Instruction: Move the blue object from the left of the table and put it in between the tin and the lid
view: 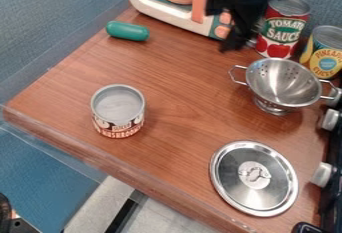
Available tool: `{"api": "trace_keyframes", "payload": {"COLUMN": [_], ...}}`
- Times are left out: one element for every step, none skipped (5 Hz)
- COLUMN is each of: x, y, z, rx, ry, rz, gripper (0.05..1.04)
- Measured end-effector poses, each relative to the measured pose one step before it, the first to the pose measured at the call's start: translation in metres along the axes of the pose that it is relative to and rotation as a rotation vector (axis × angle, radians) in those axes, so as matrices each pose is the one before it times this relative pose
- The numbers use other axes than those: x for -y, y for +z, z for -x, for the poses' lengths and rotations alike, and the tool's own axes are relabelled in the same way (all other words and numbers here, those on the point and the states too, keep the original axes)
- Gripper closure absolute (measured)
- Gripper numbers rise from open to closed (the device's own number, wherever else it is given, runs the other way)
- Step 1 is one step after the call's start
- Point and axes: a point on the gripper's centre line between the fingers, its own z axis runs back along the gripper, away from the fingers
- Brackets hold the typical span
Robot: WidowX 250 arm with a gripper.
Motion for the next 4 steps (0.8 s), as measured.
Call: {"api": "trace_keyframes", "payload": {"x": [-0.03838, -0.03616, -0.03134, -0.01085], "y": [-0.01317, -0.01295, -0.03074, -0.0159], "z": [0.03085, 0.01905, 0.0301, 0.0049], "rx": [-0.0726, -0.0219, -0.072, -0.0365], "ry": [0.0438, -0.0151, 0.0029, -0.051], "rz": [-0.0525, -0.0585, -0.0393, -0.0412], "gripper": [0.083, 0.083, 0.083, 0.083]}}
